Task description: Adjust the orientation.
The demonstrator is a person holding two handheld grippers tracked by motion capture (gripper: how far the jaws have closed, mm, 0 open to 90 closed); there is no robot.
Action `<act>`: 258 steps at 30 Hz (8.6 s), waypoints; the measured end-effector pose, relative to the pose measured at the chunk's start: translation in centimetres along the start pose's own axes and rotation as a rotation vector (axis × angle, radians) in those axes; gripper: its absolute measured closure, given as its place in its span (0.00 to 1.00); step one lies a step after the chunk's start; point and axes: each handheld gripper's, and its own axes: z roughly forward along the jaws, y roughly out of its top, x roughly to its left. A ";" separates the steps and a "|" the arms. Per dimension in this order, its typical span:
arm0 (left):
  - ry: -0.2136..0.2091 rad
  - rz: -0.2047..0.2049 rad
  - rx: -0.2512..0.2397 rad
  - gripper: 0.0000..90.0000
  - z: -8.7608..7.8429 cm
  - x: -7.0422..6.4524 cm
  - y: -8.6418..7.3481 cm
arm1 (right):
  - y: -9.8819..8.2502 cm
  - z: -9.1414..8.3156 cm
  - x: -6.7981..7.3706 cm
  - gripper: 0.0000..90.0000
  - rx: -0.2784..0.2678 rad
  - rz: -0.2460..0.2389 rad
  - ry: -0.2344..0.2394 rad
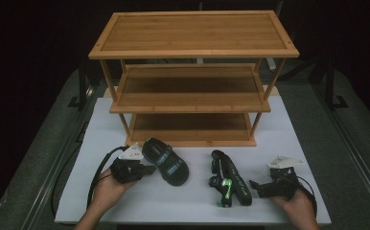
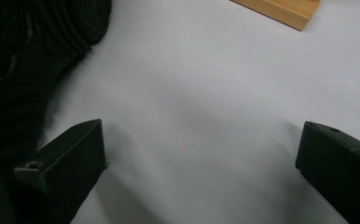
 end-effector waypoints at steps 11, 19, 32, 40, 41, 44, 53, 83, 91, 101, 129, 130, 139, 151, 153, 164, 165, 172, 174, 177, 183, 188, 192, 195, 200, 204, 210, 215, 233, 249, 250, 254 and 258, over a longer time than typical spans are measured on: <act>0.004 0.000 -0.145 0.93 -3.9 0.7 1.0 | 0.0 0.0 0.0 0.01 0.000 0.000 0.000; 0.062 -0.033 -0.155 0.74 -3.8 4.4 3.4 | 0.0 0.0 0.0 0.01 -0.001 0.000 0.000; 0.067 -0.065 -0.121 0.97 -1.9 7.0 4.1 | 0.0 0.0 0.0 0.01 0.000 0.002 0.000; 0.065 -0.078 -0.079 0.98 -3.2 6.4 3.7 | 0.0 0.0 0.0 0.01 -0.001 0.002 0.000; 0.065 -0.078 -0.079 0.98 -3.2 6.4 3.7 | 0.0 0.0 0.0 0.01 -0.001 0.002 0.000; 0.049 -0.089 -0.078 0.98 -4.2 5.5 2.9 | 0.0 0.0 0.0 0.01 0.000 0.003 0.001; 0.001 -0.110 -0.083 0.98 -6.3 1.5 -0.8 | 0.0 0.0 0.0 0.01 0.000 0.001 0.000; 0.053 -0.149 0.001 1.00 -1.6 5.8 -3.8 | 0.0 0.0 0.0 0.01 0.000 0.001 -0.001; 0.024 -0.150 -0.016 1.00 -2.0 5.0 -4.5 | 0.0 0.0 0.0 0.01 0.000 0.000 -0.001; -0.052 -0.114 -0.004 1.00 -2.2 2.5 -4.7 | 0.0 0.0 0.0 0.01 0.001 0.001 -0.001; -0.134 -0.057 -0.109 0.65 -4.4 1.7 -1.4 | 0.0 0.0 0.0 0.01 0.000 0.000 -0.001; -0.135 -0.054 -0.118 0.61 -4.3 1.8 -0.7 | 0.0 0.0 0.0 0.01 0.000 0.000 -0.001; -0.140 -0.025 -0.105 0.54 -2.8 2.2 2.1 | 0.0 0.0 0.0 0.01 0.000 0.000 -0.001; -0.205 0.004 -0.026 0.67 1.3 2.7 3.0 | 0.0 0.0 0.0 0.01 0.000 0.001 0.000; -0.194 0.012 -0.025 0.72 1.4 2.6 3.1 | 0.0 0.0 0.0 0.01 0.000 0.001 0.000; -0.219 0.072 -0.047 0.77 1.6 1.0 4.7 | 0.0 0.0 0.0 0.01 0.000 0.000 0.000; -0.219 0.072 -0.047 0.77 1.6 1.0 4.7 | 0.0 0.0 0.0 0.01 0.000 0.000 0.000; -0.209 0.084 -0.062 0.77 3.7 0.0 6.3 | 0.0 0.0 0.0 0.01 0.000 0.001 0.000; -0.210 0.073 -0.063 0.77 4.5 0.1 6.4 | 0.0 0.0 0.0 0.01 -0.001 0.002 0.000; -0.225 0.056 -0.070 0.77 4.9 0.2 6.3 | 0.0 0.0 0.0 0.01 -0.001 0.002 0.001; -0.218 0.064 -0.090 0.74 4.6 0.3 5.8 | 0.0 0.0 0.0 0.01 0.001 0.001 0.000; -0.188 0.028 -0.115 0.50 3.4 0.8 5.6 | 0.0 0.0 0.0 0.01 0.000 0.002 0.000; -0.135 0.015 -0.122 0.29 2.0 0.9 5.0 | 0.0 0.0 0.0 0.01 0.001 0.001 0.000; -0.104 0.005 -0.111 0.17 1.0 1.0 4.2 | 0.0 0.0 0.0 0.01 0.000 0.001 0.000; -0.044 -0.019 -0.093 0.10 -0.2 1.4 2.9 | 0.0 0.0 0.0 0.01 0.000 0.001 0.000; -0.010 -0.043 -0.089 0.08 -1.0 1.6 1.9 | 0.0 0.0 0.0 0.01 0.000 0.000 -0.001; 0.050 -0.063 -0.052 0.00 -2.1 1.6 -0.5 | 0.0 0.0 0.0 0.01 0.001 0.001 -0.001; 0.101 -0.092 -0.053 0.00 -3.3 1.7 -2.7 | 0.0 0.0 0.0 0.01 0.000 0.001 -0.001; 0.216 -0.149 0.009 0.00 -4.1 2.1 -9.7 | 0.0 0.0 0.0 0.01 0.001 0.000 0.000; 0.216 -0.138 -0.010 0.00 -3.5 2.1 -10.4 | 0.9 -1.6 0.1 0.25 -0.004 0.005 -0.015; 0.216 -0.139 -0.009 0.00 -3.5 2.1 -10.4 | 1.2 -2.0 0.2 0.31 -0.015 -0.001 -0.014; 0.216 -0.135 -0.006 0.00 -3.5 2.1 -10.4 | 2.0 -3.2 0.3 0.61 -0.062 -0.022 0.007; 0.217 -0.137 -0.007 0.00 -3.5 2.1 -10.4 | 3.1 -4.1 0.4 0.86 -0.097 -0.038 0.057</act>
